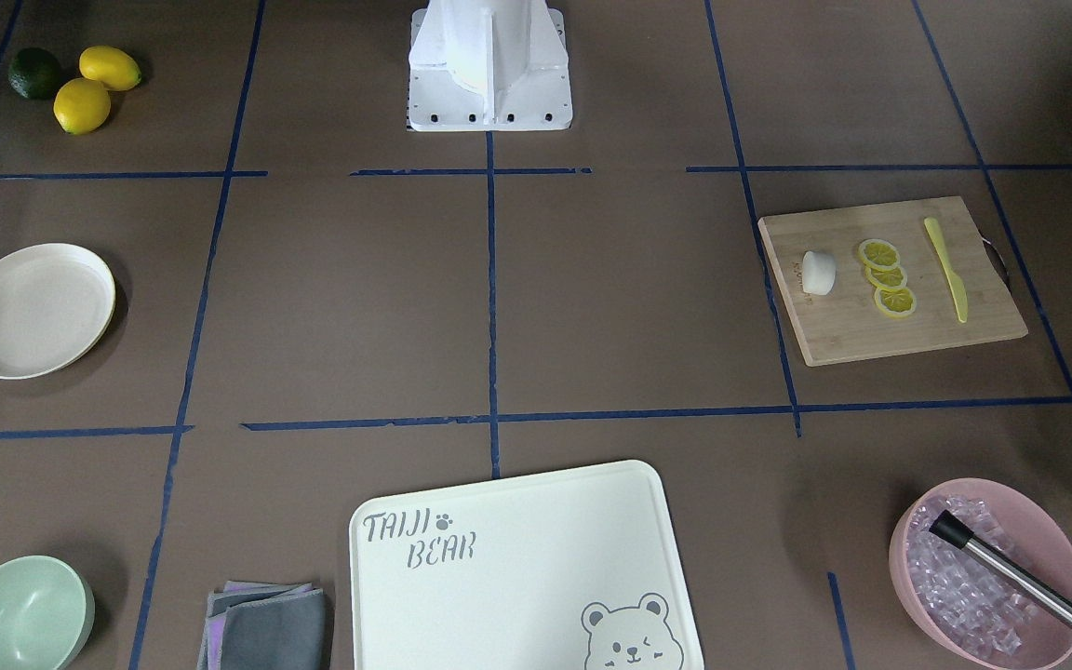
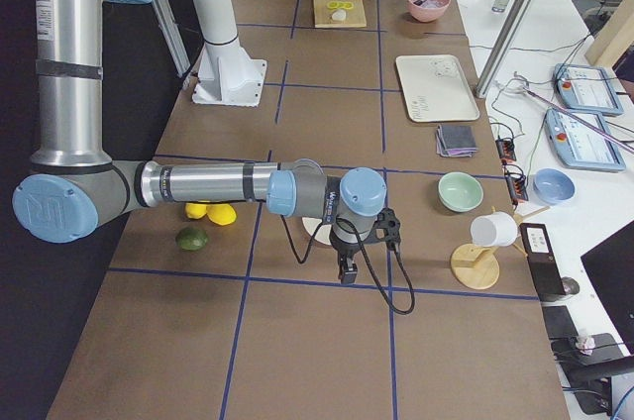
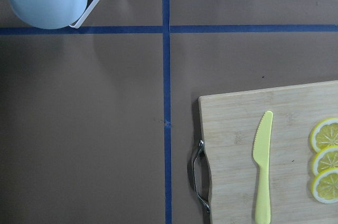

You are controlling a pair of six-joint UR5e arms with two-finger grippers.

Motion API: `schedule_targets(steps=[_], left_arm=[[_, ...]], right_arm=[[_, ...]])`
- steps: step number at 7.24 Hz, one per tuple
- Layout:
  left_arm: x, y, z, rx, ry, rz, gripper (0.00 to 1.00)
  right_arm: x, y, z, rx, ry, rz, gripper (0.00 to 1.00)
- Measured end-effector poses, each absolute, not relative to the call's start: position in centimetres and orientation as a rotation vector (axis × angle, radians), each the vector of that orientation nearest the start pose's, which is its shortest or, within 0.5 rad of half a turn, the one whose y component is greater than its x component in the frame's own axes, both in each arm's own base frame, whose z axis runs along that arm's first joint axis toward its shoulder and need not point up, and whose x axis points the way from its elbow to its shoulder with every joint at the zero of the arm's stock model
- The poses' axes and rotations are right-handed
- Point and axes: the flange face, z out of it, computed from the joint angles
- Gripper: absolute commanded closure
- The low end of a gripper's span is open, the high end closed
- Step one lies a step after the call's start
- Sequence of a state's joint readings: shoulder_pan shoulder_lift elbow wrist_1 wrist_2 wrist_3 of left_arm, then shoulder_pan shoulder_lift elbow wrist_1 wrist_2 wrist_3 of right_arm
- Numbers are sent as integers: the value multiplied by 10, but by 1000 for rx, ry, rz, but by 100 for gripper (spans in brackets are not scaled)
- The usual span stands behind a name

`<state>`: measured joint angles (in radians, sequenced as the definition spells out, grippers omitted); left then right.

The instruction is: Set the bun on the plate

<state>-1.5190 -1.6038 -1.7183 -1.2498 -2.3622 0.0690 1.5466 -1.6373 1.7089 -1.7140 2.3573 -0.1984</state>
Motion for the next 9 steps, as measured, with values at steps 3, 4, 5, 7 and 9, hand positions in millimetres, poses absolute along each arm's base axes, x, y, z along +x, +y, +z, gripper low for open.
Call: schedule_targets(steps=[3, 4, 5, 7, 9], left_arm=[[-37, -488, 591, -117, 801, 54, 0], [-38, -484, 583, -103, 801, 60, 0], [-38, -482, 579, -94, 797, 62, 0], [-38, -481, 575, -87, 797, 64, 0], [-37, -481, 578, -86, 801, 69, 0]], right_arm=[[52, -458, 637, 0, -788, -178, 0], [51, -456, 638, -1, -792, -177, 0], [51, -453, 639, -1, -796, -177, 0], [51, -444, 644, 7, -797, -185, 0], [35, -440, 647, 28, -803, -201, 0]])
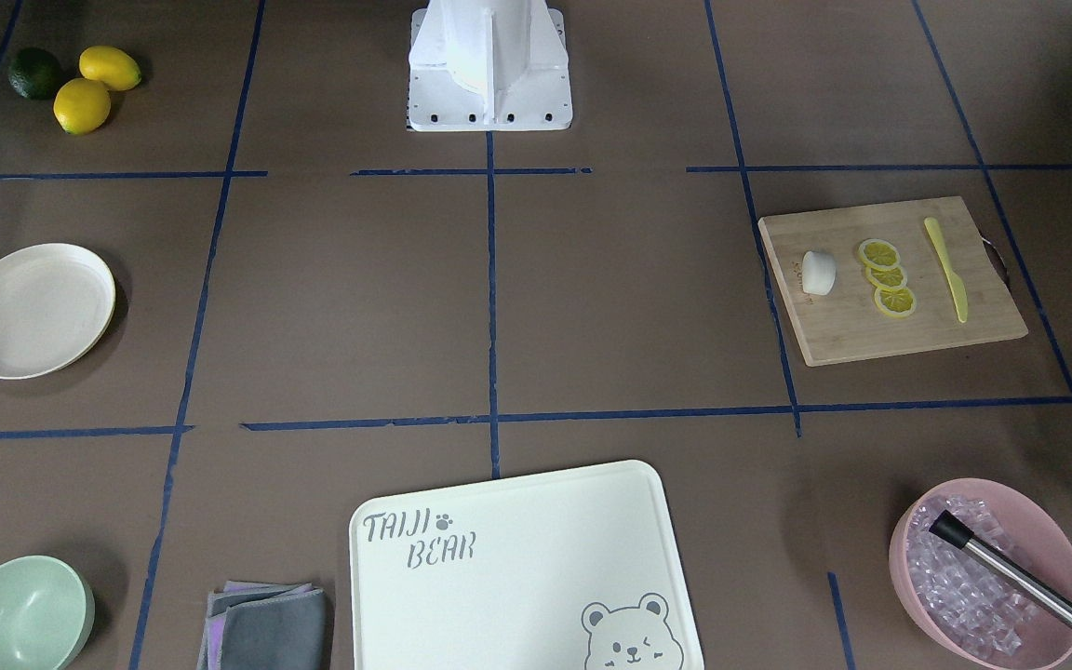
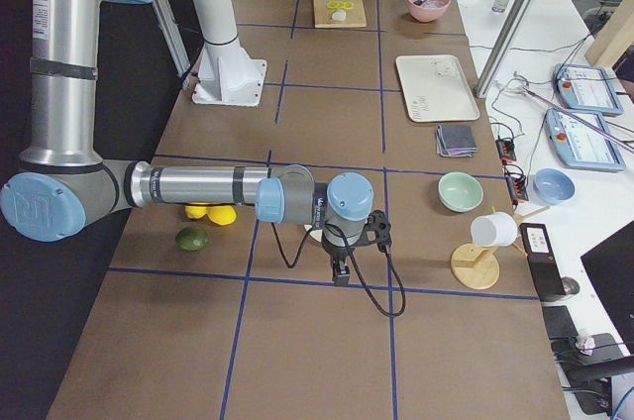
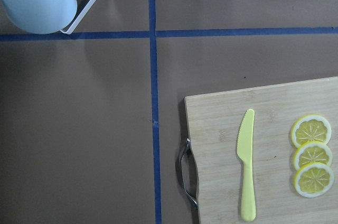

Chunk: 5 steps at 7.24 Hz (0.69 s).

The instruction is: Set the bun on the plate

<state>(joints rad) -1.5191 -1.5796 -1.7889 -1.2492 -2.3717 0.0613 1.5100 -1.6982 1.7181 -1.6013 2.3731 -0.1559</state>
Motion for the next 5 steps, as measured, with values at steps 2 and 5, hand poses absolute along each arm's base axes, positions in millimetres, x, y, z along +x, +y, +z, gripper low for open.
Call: schedule_targets(steps=[2, 5], left_arm=[[-38, -479, 578, -39, 796, 91, 0], [-37, -471, 589, 13, 801, 107, 0]], right_arm=[[1, -442, 643, -16, -825, -128, 1], [-64, -449, 639, -16, -865, 42, 2]])
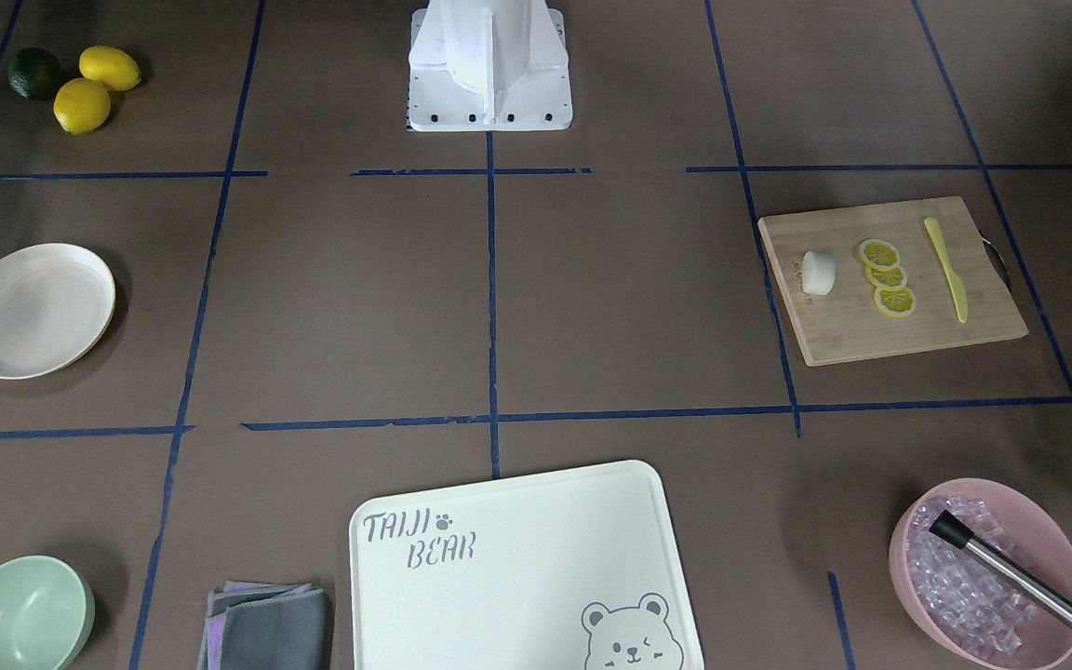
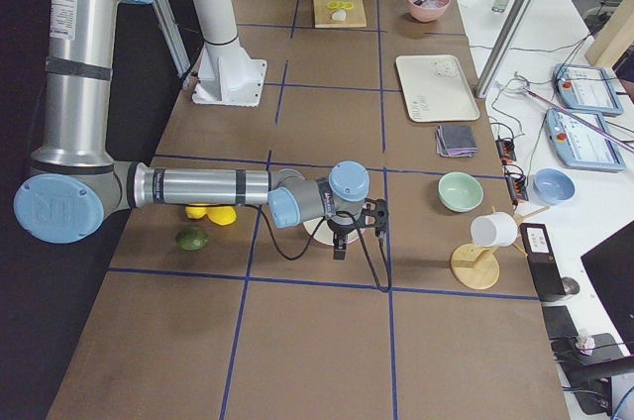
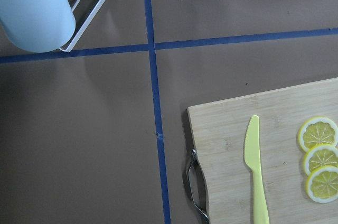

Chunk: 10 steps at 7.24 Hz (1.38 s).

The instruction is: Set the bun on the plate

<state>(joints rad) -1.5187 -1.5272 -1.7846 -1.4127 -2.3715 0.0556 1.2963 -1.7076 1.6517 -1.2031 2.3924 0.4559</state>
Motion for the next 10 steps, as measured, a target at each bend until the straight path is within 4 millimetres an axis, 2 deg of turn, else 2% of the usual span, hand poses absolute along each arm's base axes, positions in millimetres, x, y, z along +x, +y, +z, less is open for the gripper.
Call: schedule_targets(steps=[3, 6, 7, 9, 10], left_arm=[[-37, -471, 588, 20, 804, 112, 0], [-37, -471, 589, 19, 804, 111, 0], [-37, -471, 589, 18, 804, 110, 0], [-37, -471, 590, 17, 804, 109, 0], [-37, -471, 590, 17, 804, 109, 0]], right_arm=[[-113, -441, 660, 9, -890, 102, 3], [-135, -436, 676, -8, -877, 97, 9], [-141, -434, 681, -22, -872, 90, 23], [-145, -433, 686, -34, -869, 86, 80], [-144, -432, 688, -38, -867, 87, 99]])
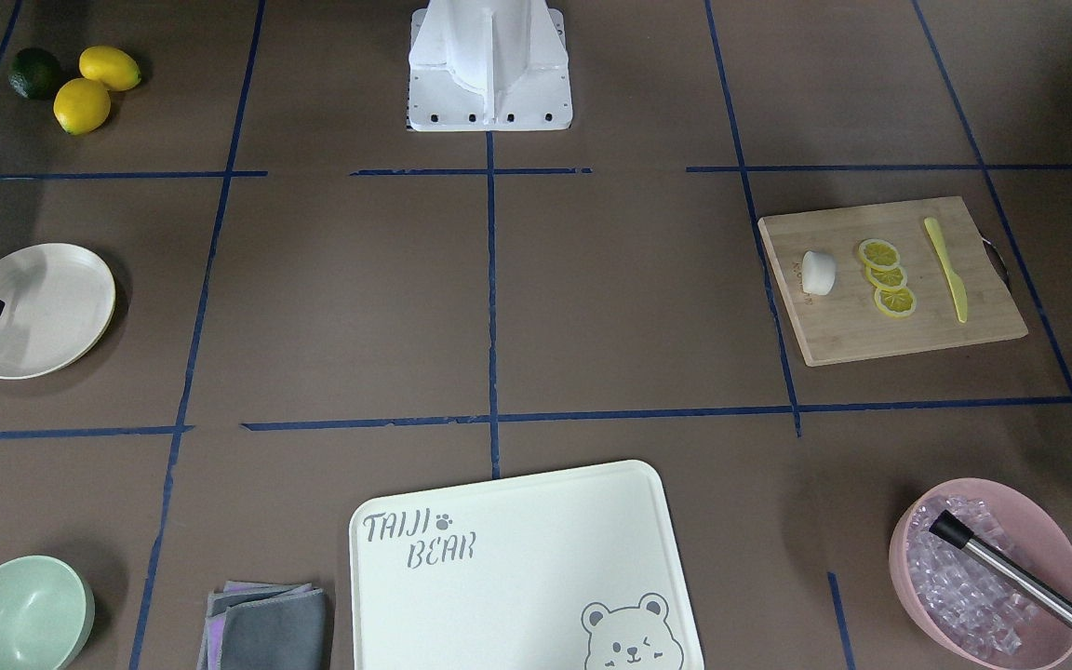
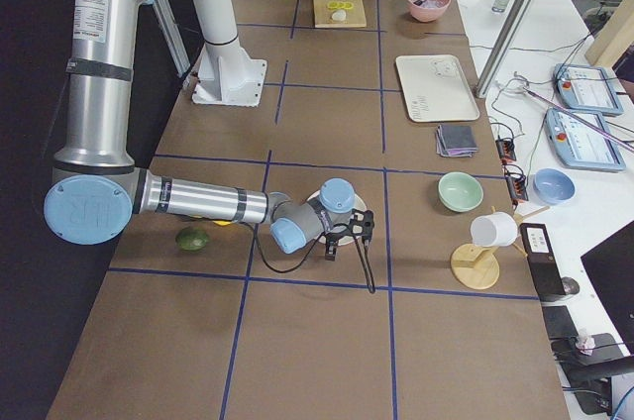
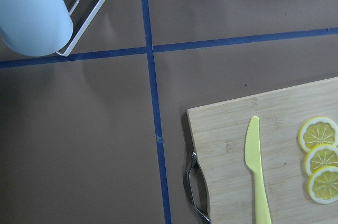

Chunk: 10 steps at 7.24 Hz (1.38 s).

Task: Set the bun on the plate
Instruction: 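Reach the right gripper to the white plate rim and grasp it, then slide the white plate with the right gripper toward the table center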

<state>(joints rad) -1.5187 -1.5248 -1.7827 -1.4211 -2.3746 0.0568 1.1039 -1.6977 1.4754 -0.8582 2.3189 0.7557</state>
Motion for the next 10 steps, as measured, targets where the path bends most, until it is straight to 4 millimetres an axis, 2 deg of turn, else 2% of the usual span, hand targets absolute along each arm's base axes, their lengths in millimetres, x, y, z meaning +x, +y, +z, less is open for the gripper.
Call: schedule_targets(steps=[2, 3, 4, 5, 6, 7, 8, 9, 10], left_arm=[[-37, -471, 590, 17, 804, 109, 0], [-37, -471, 590, 17, 805, 110, 0], [-37, -470, 589, 18, 805, 109, 0], [-37, -470, 588, 20, 806, 110, 0], [-37, -470, 587, 22, 806, 110, 0], [-38, -470, 588, 21, 806, 109, 0], [-38, -469, 588, 21, 806, 109, 0], [-38, -468, 588, 20, 806, 109, 0], [-38, -467, 589, 19, 806, 109, 0]], right_arm=[[-143, -429, 691, -48, -869, 88, 100], [-143, -429, 686, -47, -882, 83, 100], [-144, -430, 672, -34, -904, 71, 100], [-146, -432, 647, -13, -940, 49, 100], [-150, -435, 614, 7, -989, 25, 100], [-161, -442, 572, 19, -1044, 31, 100], [-188, -450, 526, 5, -1099, 54, 100], [-227, -455, 475, -27, -1151, 77, 100], [-276, -457, 423, -72, -1194, 109, 100]])
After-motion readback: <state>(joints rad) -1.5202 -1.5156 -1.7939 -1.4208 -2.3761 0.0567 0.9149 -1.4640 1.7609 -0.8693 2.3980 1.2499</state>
